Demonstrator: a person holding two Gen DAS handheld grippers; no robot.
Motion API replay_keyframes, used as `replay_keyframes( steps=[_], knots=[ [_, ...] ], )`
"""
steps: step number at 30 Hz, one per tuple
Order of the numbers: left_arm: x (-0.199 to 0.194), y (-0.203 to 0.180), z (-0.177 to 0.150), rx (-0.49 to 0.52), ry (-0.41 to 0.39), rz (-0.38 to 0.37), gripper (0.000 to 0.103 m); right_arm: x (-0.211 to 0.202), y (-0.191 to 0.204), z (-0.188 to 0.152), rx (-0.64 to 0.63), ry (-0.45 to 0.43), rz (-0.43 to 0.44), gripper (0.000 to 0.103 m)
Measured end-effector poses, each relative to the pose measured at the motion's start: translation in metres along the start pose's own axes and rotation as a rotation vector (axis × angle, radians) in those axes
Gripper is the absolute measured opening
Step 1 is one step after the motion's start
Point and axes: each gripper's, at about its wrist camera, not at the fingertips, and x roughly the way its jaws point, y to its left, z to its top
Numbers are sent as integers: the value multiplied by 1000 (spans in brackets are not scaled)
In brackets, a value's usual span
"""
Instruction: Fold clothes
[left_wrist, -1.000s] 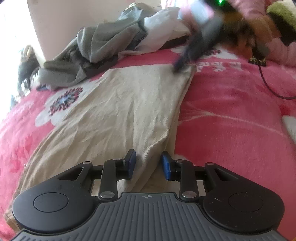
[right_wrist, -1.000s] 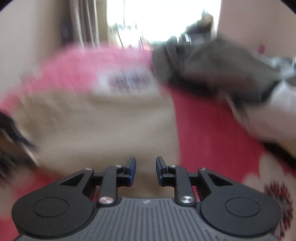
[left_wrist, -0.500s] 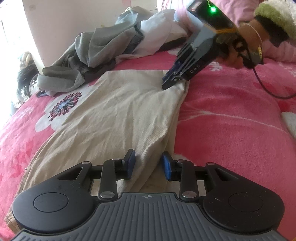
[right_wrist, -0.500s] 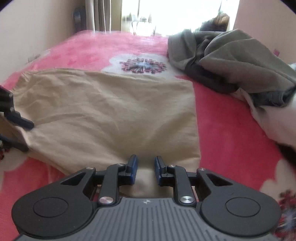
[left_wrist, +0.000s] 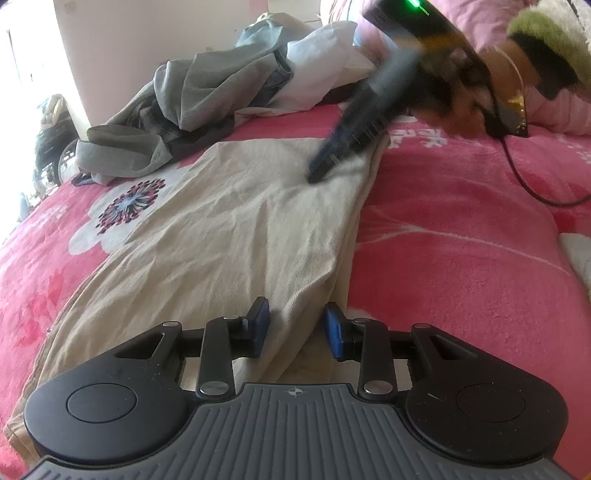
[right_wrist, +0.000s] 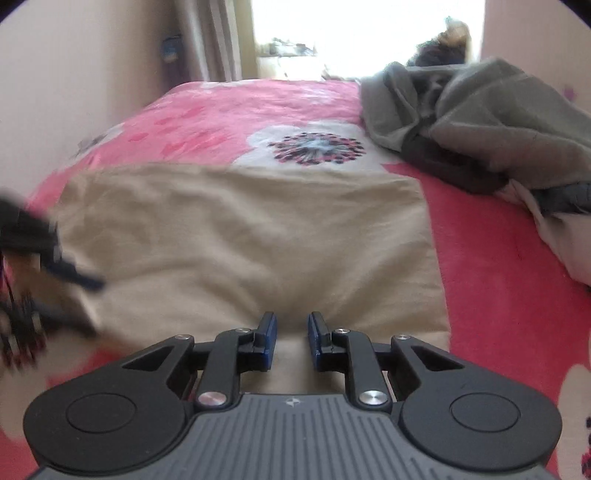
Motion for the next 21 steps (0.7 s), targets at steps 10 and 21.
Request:
replay_keyframes(
  steps=[10,21],
  knots=[
    [-3,2,4,3,18,-6,34,28,-24,58,114,-10,-51,20],
    [-32,29,26,-231,-25,-119,34,119,-39,97,190,87,-43,20]
  ],
)
